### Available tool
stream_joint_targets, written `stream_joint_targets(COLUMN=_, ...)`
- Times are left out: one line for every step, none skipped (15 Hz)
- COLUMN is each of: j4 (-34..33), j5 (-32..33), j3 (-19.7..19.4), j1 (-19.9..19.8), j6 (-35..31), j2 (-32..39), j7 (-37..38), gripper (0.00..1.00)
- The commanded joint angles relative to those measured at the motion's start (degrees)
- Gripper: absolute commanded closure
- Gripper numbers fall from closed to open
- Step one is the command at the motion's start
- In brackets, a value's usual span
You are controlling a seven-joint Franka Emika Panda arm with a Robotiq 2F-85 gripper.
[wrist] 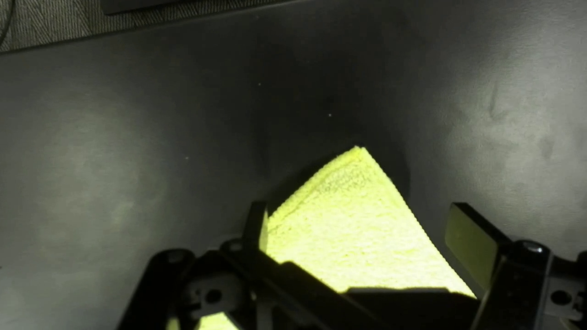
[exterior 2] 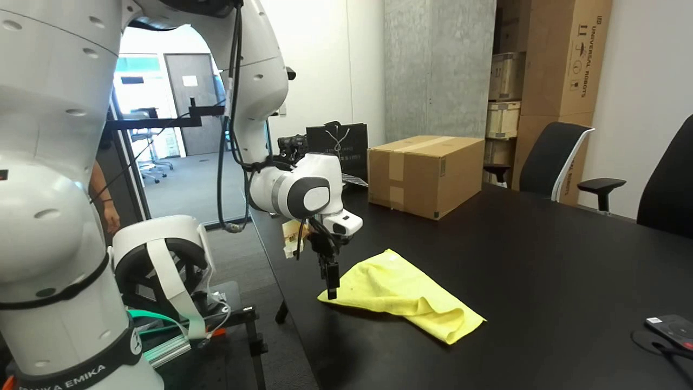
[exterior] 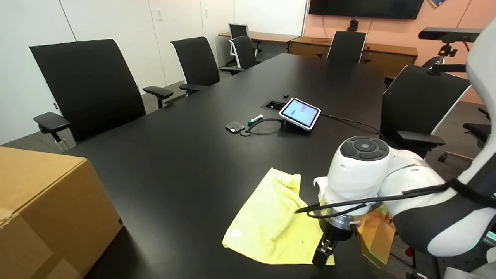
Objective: Fold the towel in half
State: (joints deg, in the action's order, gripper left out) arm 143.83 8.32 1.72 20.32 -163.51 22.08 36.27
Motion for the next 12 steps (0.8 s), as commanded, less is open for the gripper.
stream_joint_targets(j4=-0.17, j5=-2.36, j3=0.07, j1=-0.47, j6=-3.45, j2=1.57, j7=-4.12, gripper=0.0)
stream_joint_targets(j4=-0.32, j5=-2.63, j3=-0.12, j1=-0.29, j6=-4.27, j2=2.22, j7=-4.72, gripper=0.0)
stream_joint_targets(j4=-0.37, j5=-3.31, j3=0.11, j1=-0.4, j6=-4.63, j2=2.47, j7=-5.54, gripper=0.0)
stream_joint_targets(j4=-0.3, j5=-3.96, j3=0.35, j1=-0.54, j6=-5.03, j2=2.56, j7=-6.33, gripper=0.0)
stream_joint_targets(j4=-0.47, j5=-4.5, j3=0.29, j1=-0.52, j6=-5.61, j2=3.18, j7=-7.16, gripper=0.0)
stream_joint_targets(j4=-0.64, j5=-5.0, j3=0.17, j1=-0.43, j6=-5.94, j2=3.54, j7=-8.09, gripper=0.0)
stream_joint_targets(j4=-0.77, j5=-5.26, j3=-0.18, j1=-0.18, j6=-6.1, j2=3.81, j7=-8.85, gripper=0.0)
stream_joint_targets(j4=-1.01, j5=-5.37, j3=-0.59, j1=0.06, j6=-6.25, j2=4.19, j7=-9.54, gripper=0.0)
stream_joint_targets(j4=-1.38, j5=-5.38, j3=-1.1, j1=0.37, j6=-6.38, j2=4.82, j7=-9.82, gripper=0.0)
stream_joint_targets(j4=-1.48, j5=-5.48, j3=-1.35, j1=0.46, j6=-6.39, j2=5.03, j7=-10.19, gripper=0.0)
stream_joint_targets(j4=-1.49, j5=-5.77, j3=-1.35, j1=0.29, j6=-6.25, j2=5.0, j7=-10.63, gripper=0.0)
stream_joint_targets(j4=-1.69, j5=-5.81, j3=-1.64, j1=0.37, j6=-6.42, j2=5.41, j7=-10.9, gripper=0.0)
